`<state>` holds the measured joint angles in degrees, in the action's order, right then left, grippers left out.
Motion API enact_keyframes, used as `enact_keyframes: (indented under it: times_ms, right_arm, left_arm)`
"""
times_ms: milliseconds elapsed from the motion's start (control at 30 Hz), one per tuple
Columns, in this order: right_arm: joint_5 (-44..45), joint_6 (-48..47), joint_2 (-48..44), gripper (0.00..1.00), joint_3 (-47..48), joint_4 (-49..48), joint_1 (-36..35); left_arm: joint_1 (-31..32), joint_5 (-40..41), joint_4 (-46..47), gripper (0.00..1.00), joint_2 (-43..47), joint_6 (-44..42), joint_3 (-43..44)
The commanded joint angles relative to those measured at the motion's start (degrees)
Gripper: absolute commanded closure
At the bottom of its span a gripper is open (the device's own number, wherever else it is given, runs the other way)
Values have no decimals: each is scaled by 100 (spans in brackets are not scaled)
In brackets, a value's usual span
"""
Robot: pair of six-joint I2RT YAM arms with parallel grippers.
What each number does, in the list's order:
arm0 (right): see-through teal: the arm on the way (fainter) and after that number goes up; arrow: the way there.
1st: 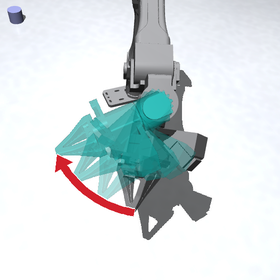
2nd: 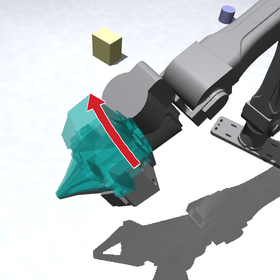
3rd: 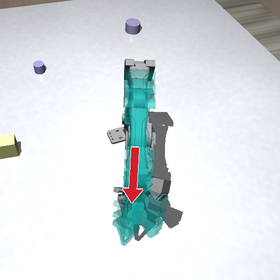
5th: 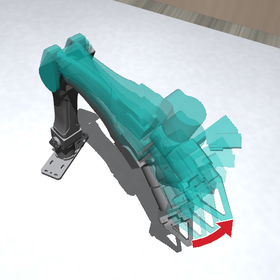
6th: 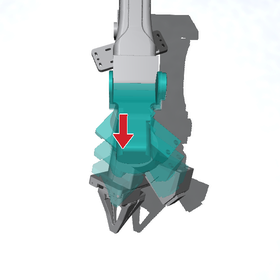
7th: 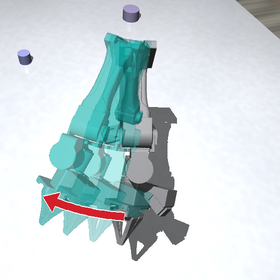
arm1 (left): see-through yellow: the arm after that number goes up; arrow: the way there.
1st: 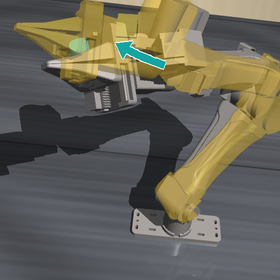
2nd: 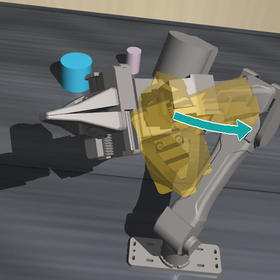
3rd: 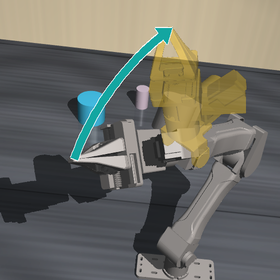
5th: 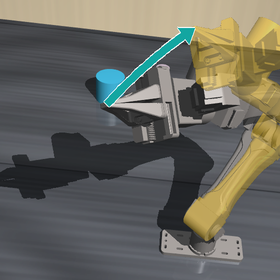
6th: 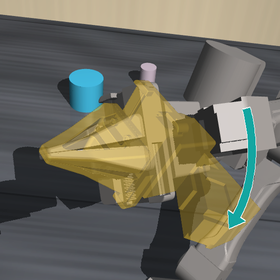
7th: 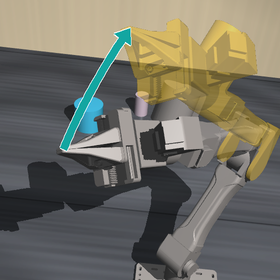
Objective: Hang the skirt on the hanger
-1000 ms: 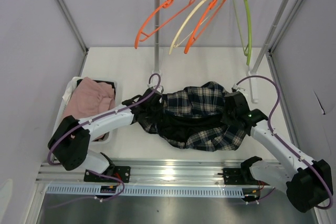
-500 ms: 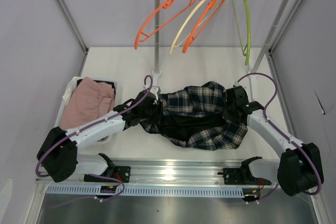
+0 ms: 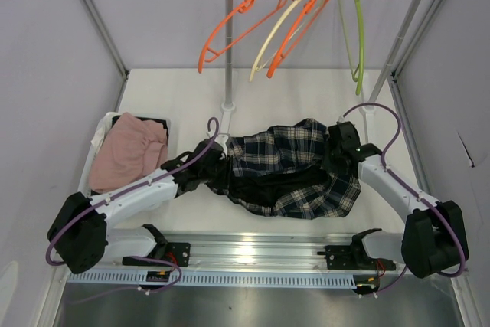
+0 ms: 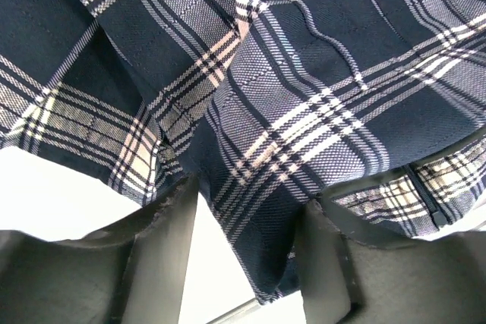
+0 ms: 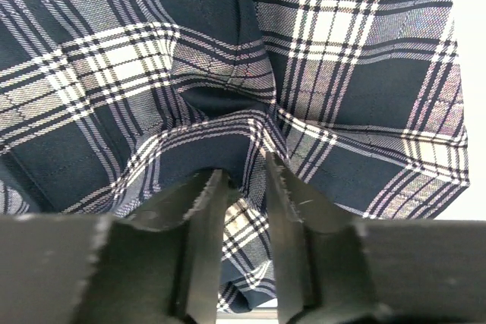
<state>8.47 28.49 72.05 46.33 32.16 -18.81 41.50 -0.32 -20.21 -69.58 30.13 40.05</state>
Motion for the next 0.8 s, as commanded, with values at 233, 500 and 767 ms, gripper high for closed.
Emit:
enact_keyframes:
  times_ms: [233, 500, 767]
  right_arm:
    - [66, -89, -770, 32, 360, 184, -403]
    - [419, 34, -1597, 18, 439, 651, -1176]
    - [77, -177, -2362, 21, 1412, 1002, -1679]
  left_arm:
    - [25, 286, 52, 100, -723, 10, 661]
    - [16, 243, -45, 100, -1233, 98, 1215]
    - [25, 251, -80, 100, -1400, 81, 1312]
